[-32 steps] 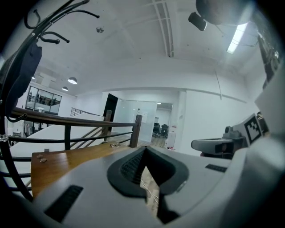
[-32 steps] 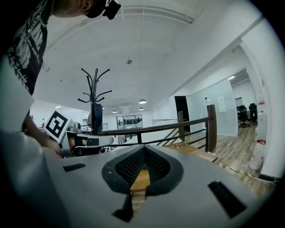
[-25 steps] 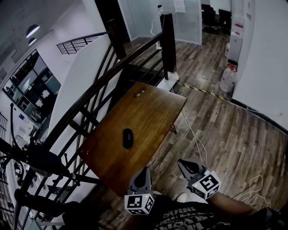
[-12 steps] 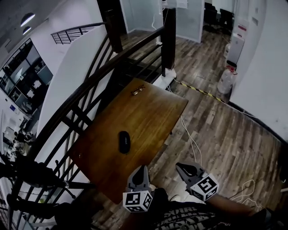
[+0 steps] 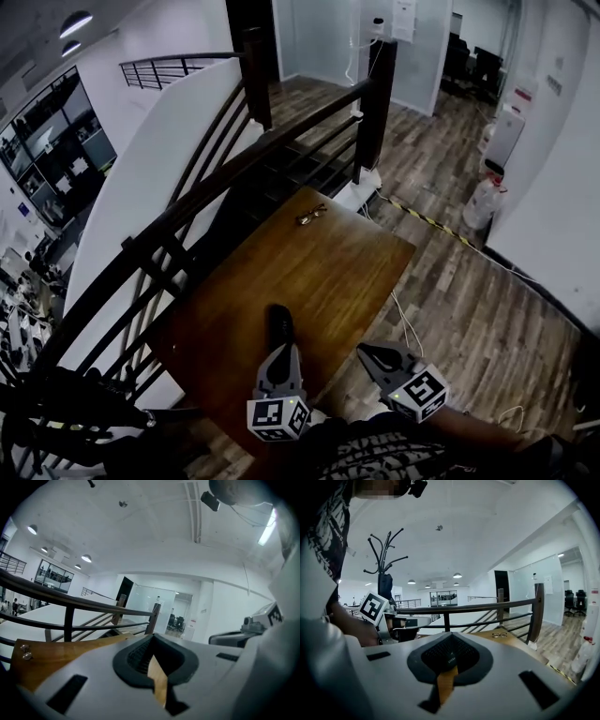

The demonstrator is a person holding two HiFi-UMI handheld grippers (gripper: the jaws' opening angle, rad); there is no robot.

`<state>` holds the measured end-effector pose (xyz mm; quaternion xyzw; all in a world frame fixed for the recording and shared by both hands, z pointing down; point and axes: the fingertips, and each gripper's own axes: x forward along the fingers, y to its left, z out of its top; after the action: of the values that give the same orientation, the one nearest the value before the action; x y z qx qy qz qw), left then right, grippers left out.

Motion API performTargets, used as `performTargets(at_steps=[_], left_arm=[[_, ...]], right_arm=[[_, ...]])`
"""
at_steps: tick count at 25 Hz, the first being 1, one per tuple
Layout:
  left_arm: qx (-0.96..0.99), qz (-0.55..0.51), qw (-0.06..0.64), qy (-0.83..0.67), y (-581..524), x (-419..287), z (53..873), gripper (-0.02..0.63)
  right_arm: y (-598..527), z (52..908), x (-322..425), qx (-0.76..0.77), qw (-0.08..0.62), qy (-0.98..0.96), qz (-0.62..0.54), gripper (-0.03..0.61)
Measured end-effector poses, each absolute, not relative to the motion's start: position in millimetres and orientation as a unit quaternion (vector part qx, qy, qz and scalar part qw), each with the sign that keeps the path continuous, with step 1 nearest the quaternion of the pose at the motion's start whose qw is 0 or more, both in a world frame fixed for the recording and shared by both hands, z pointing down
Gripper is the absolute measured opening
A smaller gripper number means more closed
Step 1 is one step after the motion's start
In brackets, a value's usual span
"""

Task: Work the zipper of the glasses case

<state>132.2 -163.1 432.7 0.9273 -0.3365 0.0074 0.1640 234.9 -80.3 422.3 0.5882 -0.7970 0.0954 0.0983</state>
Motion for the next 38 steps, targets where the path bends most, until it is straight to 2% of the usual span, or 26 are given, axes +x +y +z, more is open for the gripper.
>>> performTargets(at_steps=[15, 26, 32, 38], left_arm=[[0.843, 0.043, 0.208, -0.495, -261, 39, 491, 0.005], [0.766, 0.062, 0.232, -0.596, -316, 45, 499, 0.006], [0.725, 0.147, 0.231, -0.632, -308, 2, 524, 0.005], [0.741, 0.185, 0.279, -0.583, -299, 41, 593, 0.006]], right_arm=[[-213, 471, 193, 0.457, 0.137, -0.873, 0.102, -0.009], [-329, 475, 192, 0.317, 0.138, -0.932, 0.107, -0.009], [-333, 493, 168, 0.255, 0.180, -0.940, 0.135, -0.009], [-329, 563, 200, 0.245, 0.224, -0.933, 0.141, -0.009]])
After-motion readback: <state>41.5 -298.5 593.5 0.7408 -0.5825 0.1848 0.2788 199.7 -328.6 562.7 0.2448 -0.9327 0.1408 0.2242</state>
